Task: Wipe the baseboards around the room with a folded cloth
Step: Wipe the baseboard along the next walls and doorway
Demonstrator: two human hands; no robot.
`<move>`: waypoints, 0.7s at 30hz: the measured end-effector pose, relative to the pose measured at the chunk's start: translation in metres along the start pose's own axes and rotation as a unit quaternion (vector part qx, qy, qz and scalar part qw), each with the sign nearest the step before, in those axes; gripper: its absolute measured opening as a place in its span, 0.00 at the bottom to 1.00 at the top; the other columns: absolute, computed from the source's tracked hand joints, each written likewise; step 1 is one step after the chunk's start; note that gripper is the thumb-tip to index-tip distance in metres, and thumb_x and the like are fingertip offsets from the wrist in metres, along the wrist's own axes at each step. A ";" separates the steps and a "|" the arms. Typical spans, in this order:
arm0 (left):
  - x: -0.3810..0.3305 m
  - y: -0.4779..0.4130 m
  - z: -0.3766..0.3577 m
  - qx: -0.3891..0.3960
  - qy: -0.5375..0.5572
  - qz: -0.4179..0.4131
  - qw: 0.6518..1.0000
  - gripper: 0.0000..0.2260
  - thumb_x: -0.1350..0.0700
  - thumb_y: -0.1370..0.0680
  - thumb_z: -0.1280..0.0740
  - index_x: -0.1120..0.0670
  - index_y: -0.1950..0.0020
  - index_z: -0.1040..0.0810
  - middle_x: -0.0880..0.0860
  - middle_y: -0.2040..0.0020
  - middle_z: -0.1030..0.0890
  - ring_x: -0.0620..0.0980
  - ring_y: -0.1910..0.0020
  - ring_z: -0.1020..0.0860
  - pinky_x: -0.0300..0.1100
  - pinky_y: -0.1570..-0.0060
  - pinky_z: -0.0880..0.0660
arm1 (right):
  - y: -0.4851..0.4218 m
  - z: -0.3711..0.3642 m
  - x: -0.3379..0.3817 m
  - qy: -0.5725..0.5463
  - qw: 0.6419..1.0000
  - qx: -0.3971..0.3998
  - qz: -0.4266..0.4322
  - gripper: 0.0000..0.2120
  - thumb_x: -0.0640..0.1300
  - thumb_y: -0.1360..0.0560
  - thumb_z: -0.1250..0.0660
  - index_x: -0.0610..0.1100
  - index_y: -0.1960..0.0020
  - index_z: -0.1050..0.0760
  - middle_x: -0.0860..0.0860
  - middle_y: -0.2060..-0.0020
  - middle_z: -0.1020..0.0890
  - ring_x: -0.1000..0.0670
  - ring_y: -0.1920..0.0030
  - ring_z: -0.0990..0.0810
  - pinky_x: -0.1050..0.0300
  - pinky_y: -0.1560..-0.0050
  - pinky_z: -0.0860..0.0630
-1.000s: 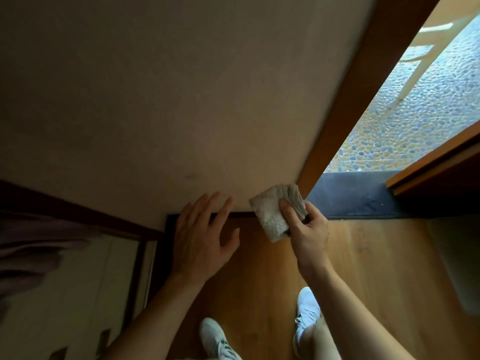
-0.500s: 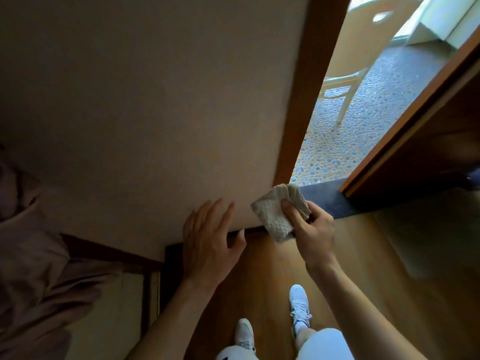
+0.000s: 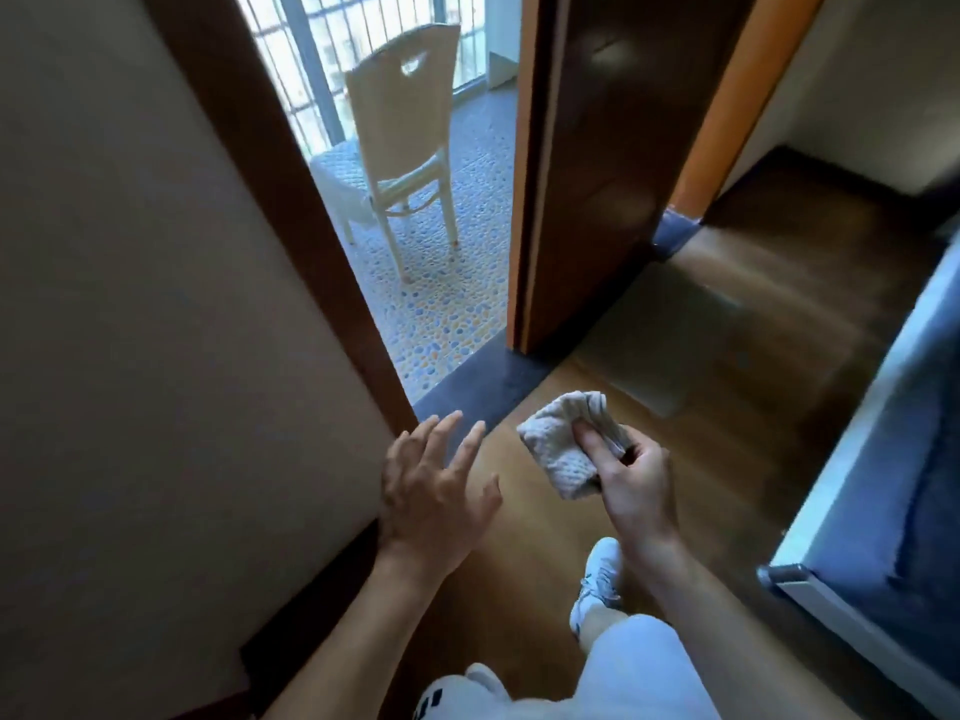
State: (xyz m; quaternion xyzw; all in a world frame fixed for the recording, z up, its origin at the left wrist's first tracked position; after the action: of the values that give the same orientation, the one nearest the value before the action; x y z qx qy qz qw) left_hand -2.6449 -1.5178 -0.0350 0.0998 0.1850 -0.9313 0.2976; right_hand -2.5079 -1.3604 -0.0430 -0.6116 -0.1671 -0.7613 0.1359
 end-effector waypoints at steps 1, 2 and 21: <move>-0.011 -0.009 -0.004 0.000 0.005 -0.018 1.000 0.23 0.44 0.27 0.35 0.51 0.35 0.18 0.55 0.34 0.20 0.57 0.35 0.23 0.59 0.37 0.27 | -0.004 0.014 -0.003 0.002 1.000 -0.021 -0.008 0.12 0.58 0.30 0.28 0.50 0.58 0.18 0.53 0.67 0.16 0.54 0.65 0.18 0.50 0.64 0.20; -0.022 -0.018 -0.009 0.004 0.007 -0.033 0.999 0.23 0.44 0.26 0.35 0.51 0.35 0.18 0.55 0.34 0.20 0.57 0.35 0.23 0.59 0.37 0.27 | -0.010 0.027 -0.007 0.002 0.999 -0.041 -0.017 0.11 0.58 0.30 0.28 0.51 0.57 0.17 0.54 0.65 0.15 0.53 0.63 0.16 0.46 0.61 0.19; -0.269 -0.276 -0.159 0.103 0.007 -0.194 0.975 0.26 0.40 0.24 0.38 0.48 0.28 0.24 0.52 0.29 0.25 0.55 0.28 0.29 0.56 0.30 0.32 | -0.252 0.255 -0.031 -0.053 0.970 -0.218 -0.091 0.20 0.63 0.35 0.28 0.46 0.60 0.18 0.55 0.66 0.15 0.57 0.64 0.17 0.51 0.61 0.21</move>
State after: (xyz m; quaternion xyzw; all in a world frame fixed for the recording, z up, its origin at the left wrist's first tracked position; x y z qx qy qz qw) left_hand -2.5804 -1.1060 -0.0213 0.0981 0.1061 -0.9847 0.0978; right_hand -2.3791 -1.0242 -0.0458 -0.6478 -0.0594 -0.7553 -0.0794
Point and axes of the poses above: each hand's wrist, its own y-axis away from the middle knuckle, its own z-axis out of the back of the hand, x = y × z, the point moved 1 cm from there along -y, towards the middle knuckle
